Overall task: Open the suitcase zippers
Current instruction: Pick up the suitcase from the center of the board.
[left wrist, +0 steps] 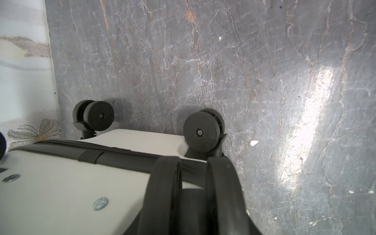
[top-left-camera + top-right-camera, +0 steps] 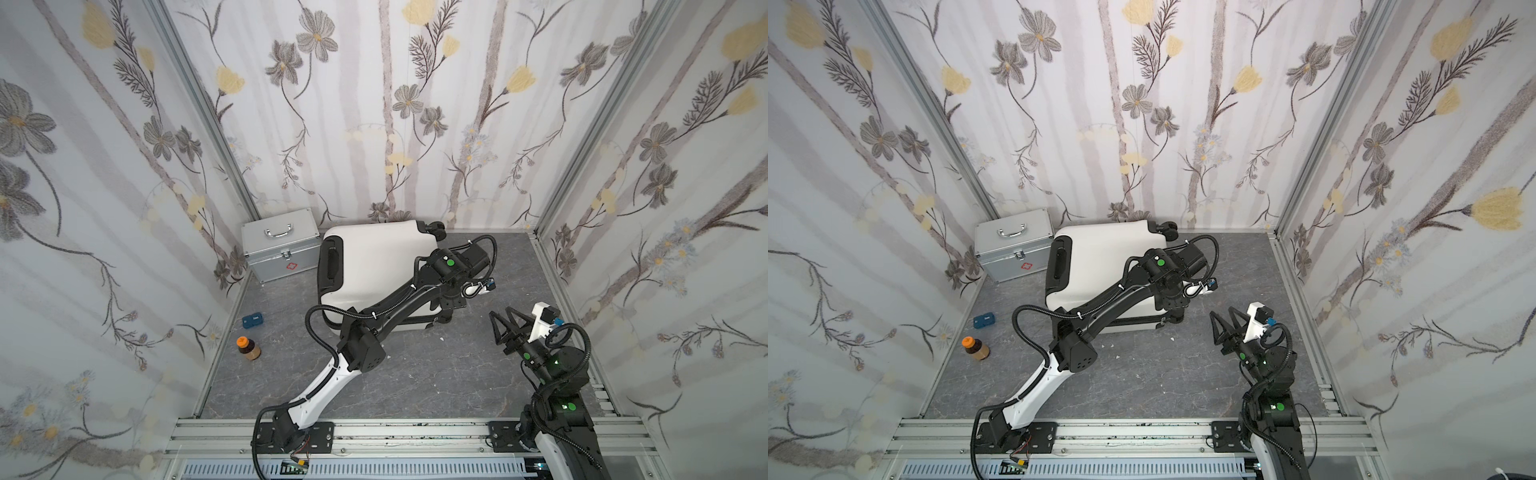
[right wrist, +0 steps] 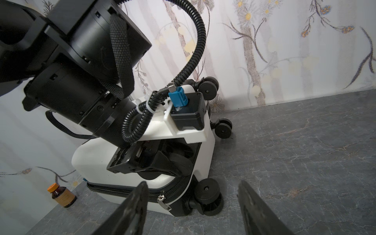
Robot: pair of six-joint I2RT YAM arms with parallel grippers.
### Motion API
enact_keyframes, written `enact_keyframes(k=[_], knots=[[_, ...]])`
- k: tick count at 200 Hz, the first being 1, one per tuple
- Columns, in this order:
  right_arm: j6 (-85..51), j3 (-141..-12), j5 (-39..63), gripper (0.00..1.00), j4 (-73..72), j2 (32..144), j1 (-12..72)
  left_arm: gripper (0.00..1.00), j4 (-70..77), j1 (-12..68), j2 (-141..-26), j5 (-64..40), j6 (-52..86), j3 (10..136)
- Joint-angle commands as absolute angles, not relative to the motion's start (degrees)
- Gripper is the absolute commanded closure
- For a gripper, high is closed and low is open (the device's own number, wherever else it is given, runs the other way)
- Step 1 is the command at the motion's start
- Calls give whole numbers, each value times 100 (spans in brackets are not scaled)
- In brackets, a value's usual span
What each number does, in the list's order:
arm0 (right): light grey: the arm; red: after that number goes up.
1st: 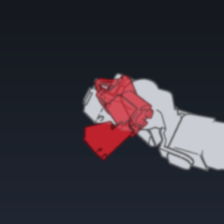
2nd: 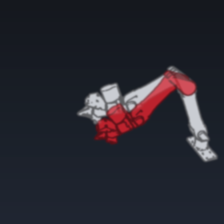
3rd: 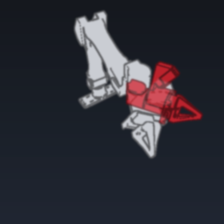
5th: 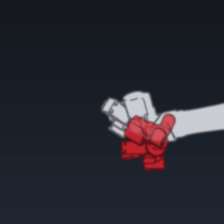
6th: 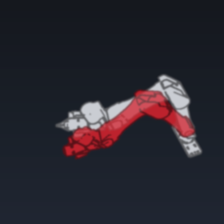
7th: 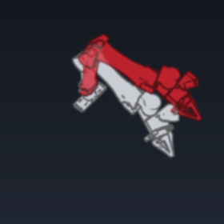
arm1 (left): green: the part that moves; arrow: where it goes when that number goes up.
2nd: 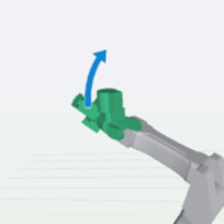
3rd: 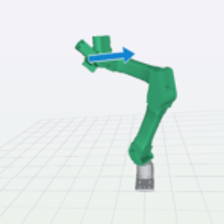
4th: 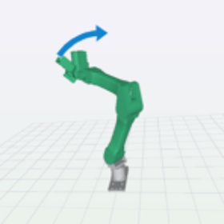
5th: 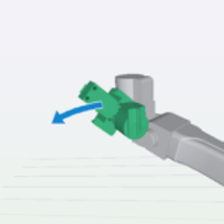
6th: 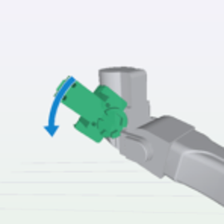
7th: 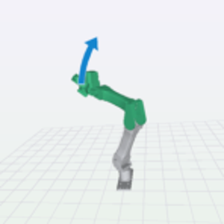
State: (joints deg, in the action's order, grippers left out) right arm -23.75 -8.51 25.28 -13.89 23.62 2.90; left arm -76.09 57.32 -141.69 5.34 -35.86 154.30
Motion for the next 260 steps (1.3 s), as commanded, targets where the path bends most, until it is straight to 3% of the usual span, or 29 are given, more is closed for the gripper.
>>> enact_keyframes(k=[1, 58, 97, 158, 260], knots=[[-2291, -888, 2539, 30, -1444, 2386, 295, 71, -7738, 5798, -14203, 393, -3446, 15478], [-2044, -823, 2933, 30, -1627, 2536, 301, 97, -7546, 5765, -13162, -22, -2934, 14913], [-1901, -866, 2909, 32, -1699, 2751, 558, 100, -7114, 5594, -12532, -768, -2615, 14511], [-1760, -767, 2506, 33, -2161, 2938, 1164, 100, -6717, 5122, -12294, -1330, -1955, 15020], [-302, -1532, 2045, 35, -3008, 4765, 2444, 100, -6533, 4861, -12198, -1947, -1448, 15006]])
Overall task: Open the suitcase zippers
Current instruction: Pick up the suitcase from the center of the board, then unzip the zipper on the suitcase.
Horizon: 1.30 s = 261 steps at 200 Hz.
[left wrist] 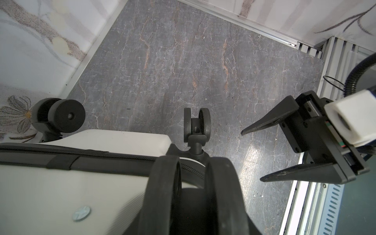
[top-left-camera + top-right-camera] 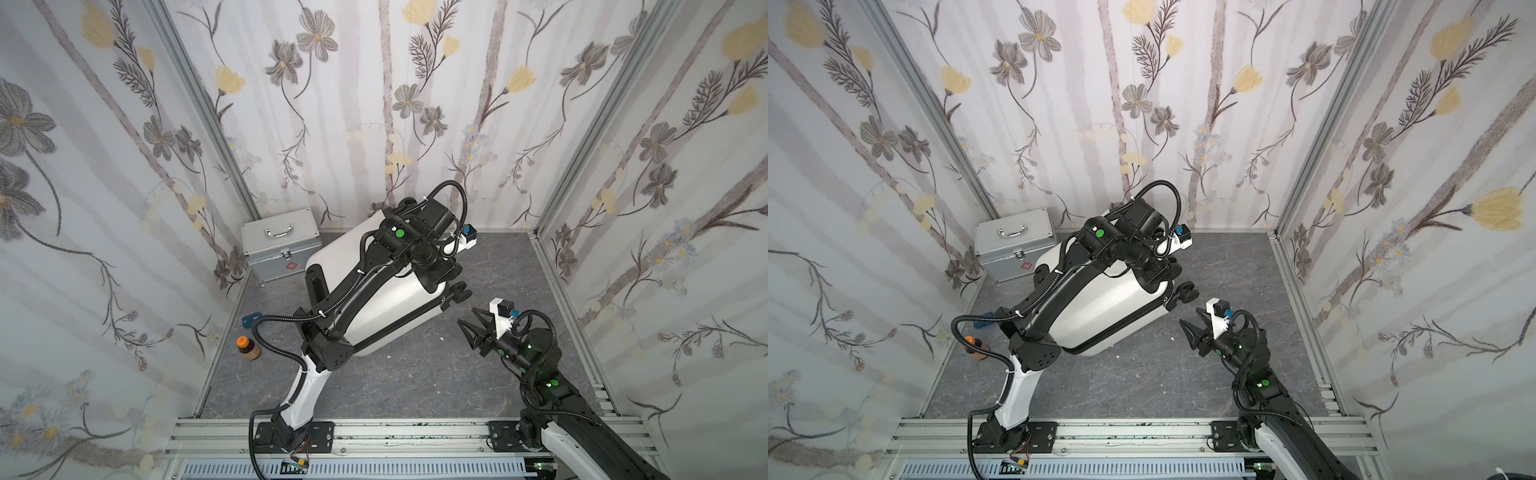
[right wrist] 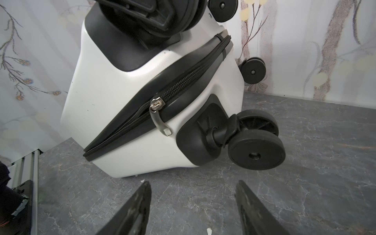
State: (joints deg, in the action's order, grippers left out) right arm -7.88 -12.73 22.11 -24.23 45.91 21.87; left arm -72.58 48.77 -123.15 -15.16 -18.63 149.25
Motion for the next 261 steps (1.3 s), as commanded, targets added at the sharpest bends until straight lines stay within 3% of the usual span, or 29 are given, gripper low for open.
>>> enact_keyframes(k=[1, 39, 87, 209, 250, 261], knots=[[-296, -1535, 2020, 35, -3024, 4773, 2466, 100, -6536, 4861, -12194, -1945, -1445, 15009], [86, -1693, 664, 36, -3446, 4915, 3468, 100, -6434, 4827, -12223, -1974, -1338, 15011], [705, -2062, -524, 41, -3563, 5676, 3849, 100, -6394, 4819, -12270, -2073, -1281, 15004], [984, -2505, -411, 57, -3894, 7052, 4086, 99, -6363, 4807, -12305, -2206, -1235, 15011], [995, -2599, -676, 72, -3790, 7154, 4087, 99, -6409, 4813, -12322, -2322, -1217, 15011], [996, -2619, -764, 80, -3772, 7154, 4087, 99, -6441, 4814, -12322, -2333, -1223, 15003]])
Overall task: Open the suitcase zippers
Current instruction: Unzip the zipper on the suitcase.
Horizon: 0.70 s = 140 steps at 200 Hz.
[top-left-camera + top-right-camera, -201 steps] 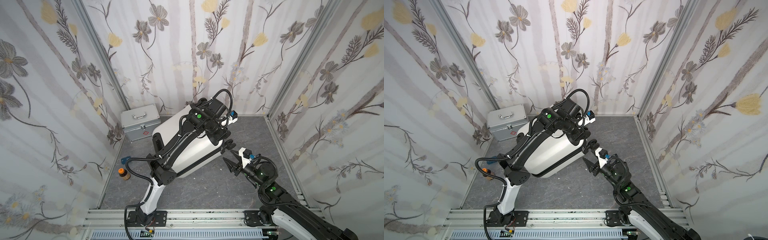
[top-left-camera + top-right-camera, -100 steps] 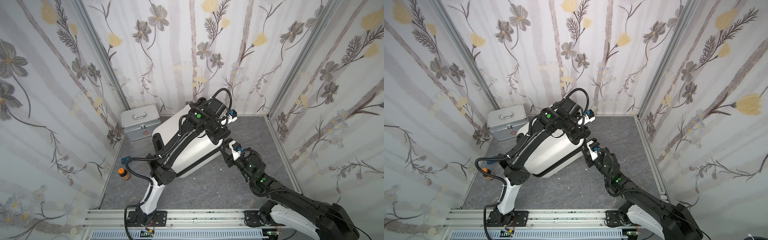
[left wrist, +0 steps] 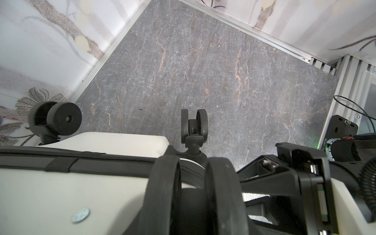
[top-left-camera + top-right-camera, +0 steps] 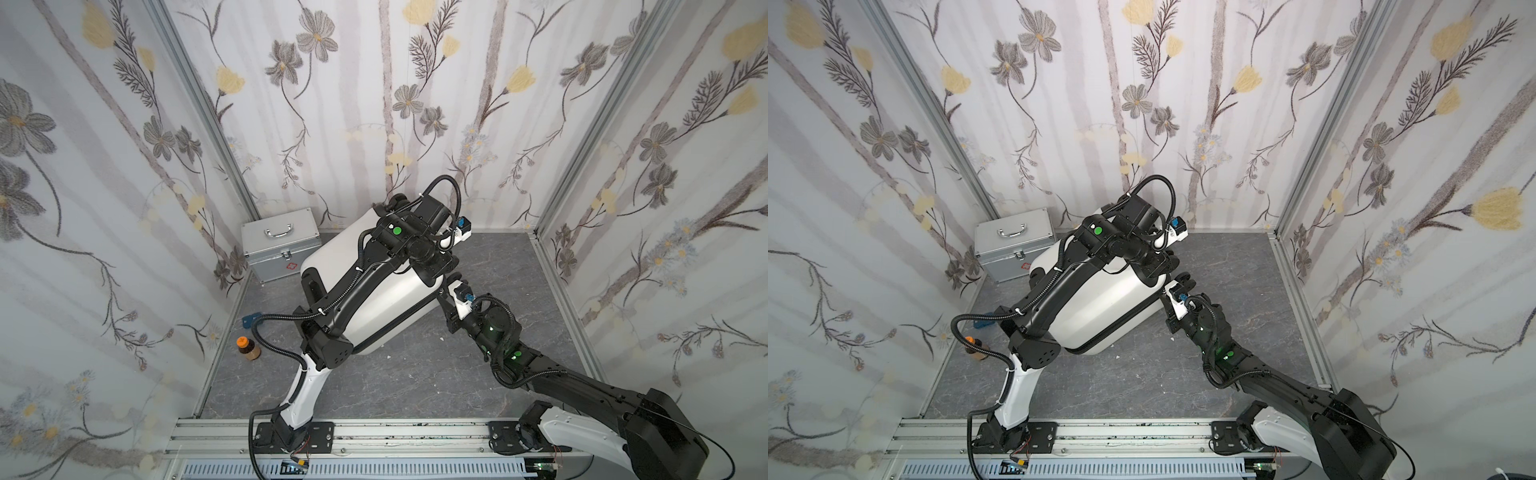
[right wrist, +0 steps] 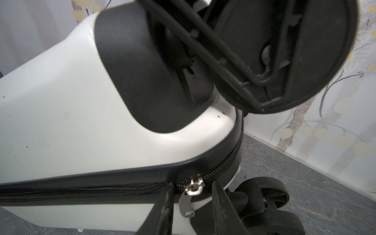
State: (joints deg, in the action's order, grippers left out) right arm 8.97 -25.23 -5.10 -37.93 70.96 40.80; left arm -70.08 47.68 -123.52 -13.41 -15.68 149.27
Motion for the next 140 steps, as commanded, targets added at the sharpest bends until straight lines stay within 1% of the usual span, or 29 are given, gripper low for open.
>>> enact_keyframes(k=[1, 8, 51, 78, 99, 109, 120, 140], knots=[[995, -2619, -773, 81, -3771, 7154, 4087, 99, -6437, 4815, -12322, -2327, -1222, 15003], [993, -2619, -810, 84, -3766, 7146, 4087, 99, -6462, 4809, -12322, -2326, -1234, 15012], [996, -2623, -888, 95, -3624, 7066, 4087, 98, -6533, 4815, -12327, -2294, -1248, 15003], [994, -2620, -941, 100, -3520, 7012, 4089, 99, -6570, 4808, -12340, -2245, -1261, 15003], [984, -2621, -1005, 100, -3439, 6976, 4087, 98, -6599, 4808, -12331, -2192, -1277, 15008], [967, -2618, -998, 98, -3403, 6966, 4087, 98, -6606, 4810, -12333, -2182, -1279, 15010], [950, -2602, -962, 100, -3371, 6961, 4087, 98, -6606, 4816, -12331, -2174, -1279, 15004], [963, -2563, -949, 100, -3362, 6927, 4087, 98, -6638, 4806, -12333, -2190, -1316, 15003]])
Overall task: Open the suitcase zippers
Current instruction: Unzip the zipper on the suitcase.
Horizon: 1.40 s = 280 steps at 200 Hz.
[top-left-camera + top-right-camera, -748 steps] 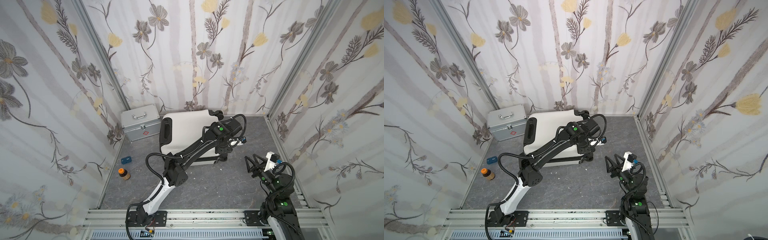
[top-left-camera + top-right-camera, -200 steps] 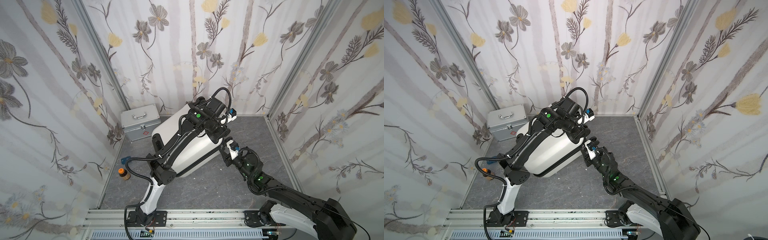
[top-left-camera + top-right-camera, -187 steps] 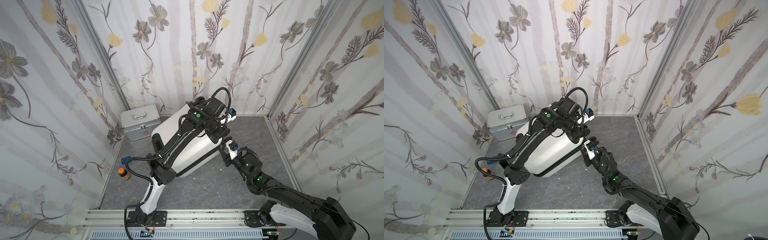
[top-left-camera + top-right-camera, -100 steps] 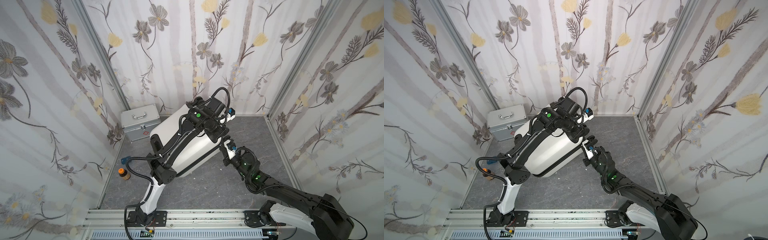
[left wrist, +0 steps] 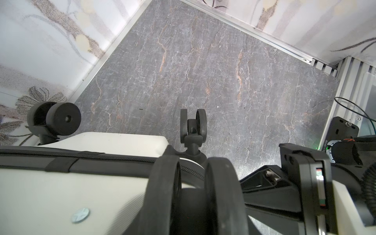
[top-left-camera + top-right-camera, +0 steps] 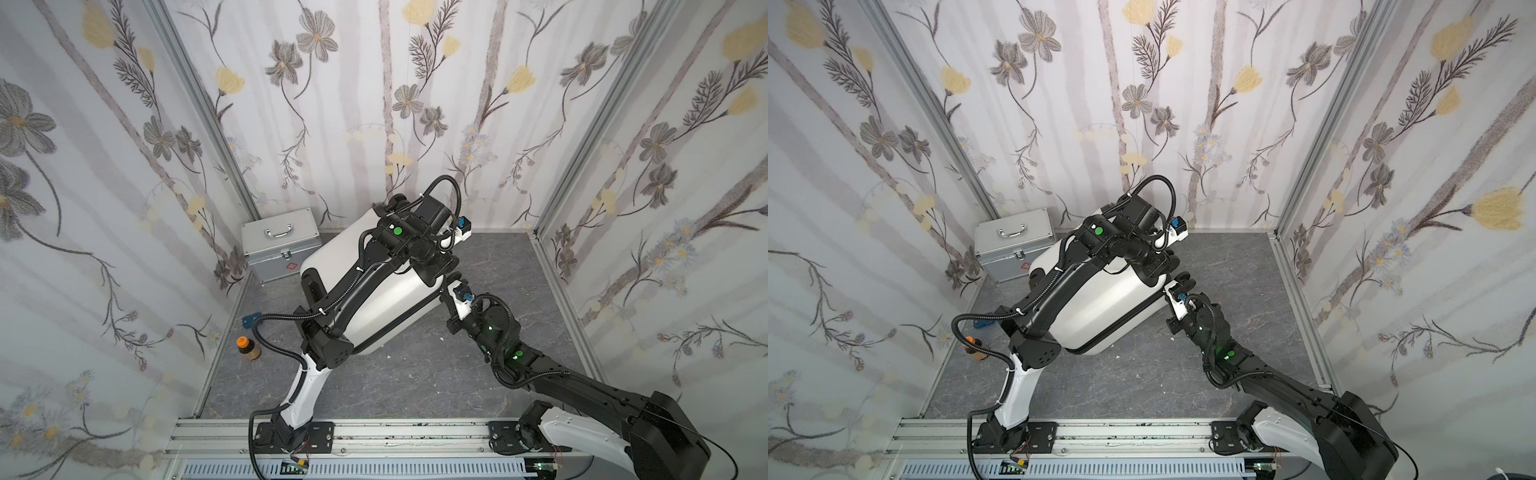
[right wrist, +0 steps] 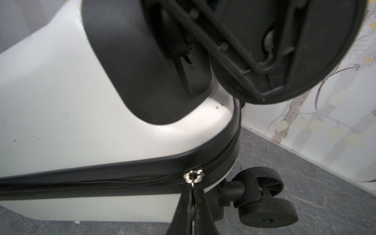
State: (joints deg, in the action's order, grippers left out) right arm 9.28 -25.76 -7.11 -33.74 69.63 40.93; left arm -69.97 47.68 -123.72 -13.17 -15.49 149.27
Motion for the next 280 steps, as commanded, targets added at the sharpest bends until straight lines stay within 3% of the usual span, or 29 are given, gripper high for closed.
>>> enact_keyframes(k=[1, 33, 77, 173, 250, 280], knots=[[969, -2560, -949, 100, -3364, 6922, 4083, 98, -6641, 4807, -12337, -2194, -1322, 15003], [994, -2590, -870, 100, -3128, 6570, 3788, 98, -7019, 4813, -12352, -2339, -1554, 15003], [980, -2941, 398, 100, -2505, 6361, 2682, 100, -7654, 4877, -12223, -2817, -2072, 14785], [1143, -4227, 2343, 100, -1768, 7657, 1319, 100, -8225, 5558, -11339, -3358, -3158, 13072], [713, -5133, 2535, 100, -1842, 8833, 622, 100, -7482, 6012, -10101, -3604, -3694, 11221], [673, -5374, 2841, 100, -1573, 9109, 536, 100, -7209, 6046, -9878, -3126, -3551, 10935]])
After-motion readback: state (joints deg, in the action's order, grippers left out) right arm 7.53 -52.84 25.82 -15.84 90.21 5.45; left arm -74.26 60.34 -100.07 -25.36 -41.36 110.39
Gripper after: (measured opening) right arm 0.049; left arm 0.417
